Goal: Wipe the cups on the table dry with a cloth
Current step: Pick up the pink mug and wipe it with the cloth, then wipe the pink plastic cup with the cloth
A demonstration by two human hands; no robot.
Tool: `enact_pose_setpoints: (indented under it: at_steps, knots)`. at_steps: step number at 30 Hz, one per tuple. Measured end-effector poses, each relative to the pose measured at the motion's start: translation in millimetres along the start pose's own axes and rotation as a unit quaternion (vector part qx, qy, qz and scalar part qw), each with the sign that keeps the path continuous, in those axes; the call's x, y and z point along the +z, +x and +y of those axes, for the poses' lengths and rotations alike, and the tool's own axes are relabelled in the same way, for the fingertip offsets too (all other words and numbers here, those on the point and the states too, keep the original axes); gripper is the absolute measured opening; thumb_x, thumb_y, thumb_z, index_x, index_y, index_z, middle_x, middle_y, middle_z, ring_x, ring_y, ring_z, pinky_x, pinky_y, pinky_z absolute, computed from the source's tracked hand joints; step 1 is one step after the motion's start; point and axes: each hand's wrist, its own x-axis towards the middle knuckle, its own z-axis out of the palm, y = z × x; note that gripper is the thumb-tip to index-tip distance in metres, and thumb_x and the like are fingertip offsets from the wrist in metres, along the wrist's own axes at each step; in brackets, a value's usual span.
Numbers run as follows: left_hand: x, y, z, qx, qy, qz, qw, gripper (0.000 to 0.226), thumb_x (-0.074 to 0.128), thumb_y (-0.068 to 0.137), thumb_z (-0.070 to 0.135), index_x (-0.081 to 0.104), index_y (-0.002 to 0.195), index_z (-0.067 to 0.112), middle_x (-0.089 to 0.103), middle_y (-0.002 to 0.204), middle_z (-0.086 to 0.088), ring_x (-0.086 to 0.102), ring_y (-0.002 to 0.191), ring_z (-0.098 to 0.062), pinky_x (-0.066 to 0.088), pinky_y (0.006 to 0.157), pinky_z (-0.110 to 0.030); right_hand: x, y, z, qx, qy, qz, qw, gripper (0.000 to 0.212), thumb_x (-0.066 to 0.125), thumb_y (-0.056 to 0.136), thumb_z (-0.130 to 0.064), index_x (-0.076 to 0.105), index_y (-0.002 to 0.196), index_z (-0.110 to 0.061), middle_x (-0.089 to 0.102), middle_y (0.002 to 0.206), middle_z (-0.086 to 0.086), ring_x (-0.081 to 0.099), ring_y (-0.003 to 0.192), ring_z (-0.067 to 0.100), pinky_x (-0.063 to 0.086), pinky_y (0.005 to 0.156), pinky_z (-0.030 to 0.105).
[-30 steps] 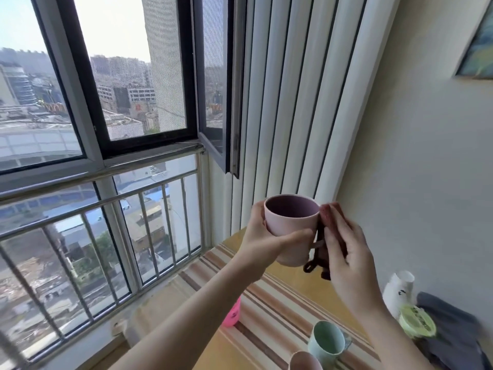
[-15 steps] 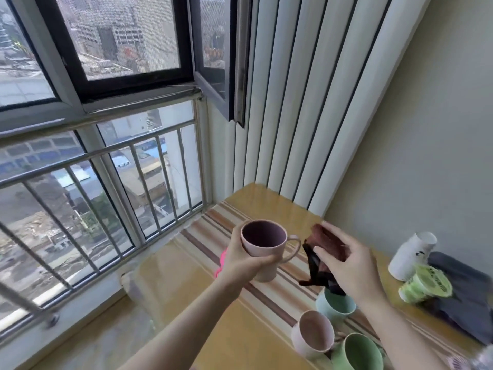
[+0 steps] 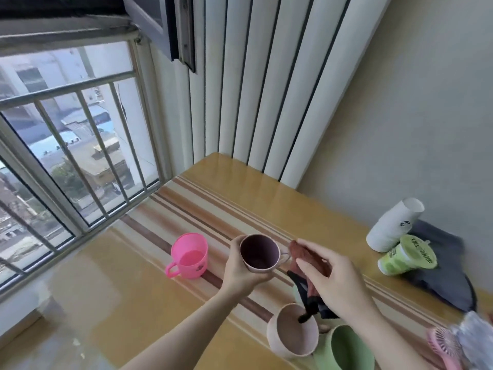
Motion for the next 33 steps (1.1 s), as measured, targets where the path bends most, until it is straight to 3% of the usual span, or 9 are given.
enact_pose_setpoints:
  at_steps: [4,9,12,14,17,19,21,26,33]
  knots:
    - [6.7,8.9,-21.4,0.003,0.013,-0.028,1.0,0.091,0.094,0.059,0.012,0.04,0.129,0.029,0.056,0.122,0.018,0.053,0.111,0.017,0.044,0.084,-0.002,6.3,7.2,7.3,0.013,0.024,0.013,1.0,0.026,0.076,0.083,-0.03,0.072,0.101,-0.049,0.072,0.107,-0.032,0.066,0.109,-0.007,0.049,0.096,0.021]
    - [6.3,10.4,-24.5,0.006,0.047,-0.071,0.996,0.103,0.089,0.056,0.02,0.031,0.14,0.031,0.052,0.133,0.011,0.052,0.127,-0.008,0.042,0.099,-0.019,10.8,10.7,9.9,0.018,0.022,0.019,0.999,0.024,0.074,0.085,-0.031,0.069,0.089,-0.054,0.073,0.094,-0.036,0.071,0.097,-0.004,0.055,0.089,0.025]
    - [-15.5,-5.5,-7.7,0.012,0.079,-0.124,0.989,0.131,0.092,0.059,0.028,0.006,0.158,0.023,0.028,0.154,0.011,0.029,0.145,-0.008,0.029,0.113,-0.024,11.0,10.6,2.2,0.028,0.026,0.032,0.999,0.018,0.073,0.085,-0.036,0.069,0.083,-0.054,0.072,0.086,-0.037,0.073,0.09,0.003,0.058,0.086,0.029]
    - [-42.0,-18.8,6.5,0.068,0.121,-0.092,0.986,0.116,0.09,0.066,0.03,0.018,0.157,0.028,0.026,0.154,0.015,0.027,0.143,-0.002,0.026,0.115,-0.019,10.3,11.8,-6.8,0.028,0.025,0.04,0.998,0.016,0.072,0.085,-0.039,0.067,0.08,-0.054,0.069,0.085,-0.043,0.069,0.095,-0.002,0.055,0.088,0.027]
    - [-93.9,-31.3,18.4,0.157,0.203,0.078,0.963,0.089,0.088,0.068,0.022,0.041,0.143,0.032,0.042,0.143,0.012,0.038,0.135,-0.008,0.034,0.107,-0.013,13.7,14.8,-24.5,0.03,0.031,0.032,0.999,0.022,0.07,0.087,-0.037,0.065,0.074,-0.053,0.065,0.078,-0.047,0.067,0.091,-0.009,0.051,0.079,0.018]
    - [-124.0,-27.3,15.4,0.133,0.277,0.135,0.942,0.095,0.091,0.064,0.031,0.043,0.146,0.021,0.046,0.142,0.002,0.039,0.134,-0.021,0.041,0.108,-0.033,20.3,15.7,-36.0,0.025,0.031,0.019,0.999,0.025,0.07,0.089,-0.034,0.064,0.072,-0.052,0.063,0.073,-0.049,0.064,0.082,-0.02,0.047,0.07,0.005]
    - [-140.8,-18.8,8.8,0.054,0.336,0.109,0.934,0.112,0.09,0.061,0.046,0.034,0.153,0.014,0.043,0.15,-0.007,0.038,0.139,-0.029,0.04,0.112,-0.046,29.3,13.8,-45.2,0.018,0.033,0.005,0.999,0.025,0.07,0.089,-0.033,0.063,0.074,-0.052,0.059,0.069,-0.053,0.056,0.076,-0.031,0.043,0.062,-0.002]
    - [-139.0,0.8,-9.3,-0.045,0.333,0.051,0.94,0.124,0.089,0.063,0.048,0.017,0.159,0.016,0.043,0.155,-0.006,0.049,0.136,-0.029,0.047,0.104,-0.044,50.9,9.7,-48.2,0.003,0.019,-0.024,1.0,0.019,0.071,0.088,-0.03,0.068,0.086,-0.049,0.063,0.082,-0.051,0.06,0.086,-0.027,0.043,0.064,-0.004]
    - [-139.9,-1.3,-4.8,-0.034,0.244,0.098,0.964,0.094,0.093,0.059,0.04,0.043,0.136,0.02,0.062,0.13,0.0,0.061,0.117,-0.027,0.058,0.087,-0.043,55.7,-3.0,-62.8,-0.039,-0.006,-0.03,0.999,0.027,0.074,0.086,-0.025,0.068,0.089,-0.051,0.063,0.095,-0.048,0.06,0.093,-0.023,0.041,0.071,-0.005]
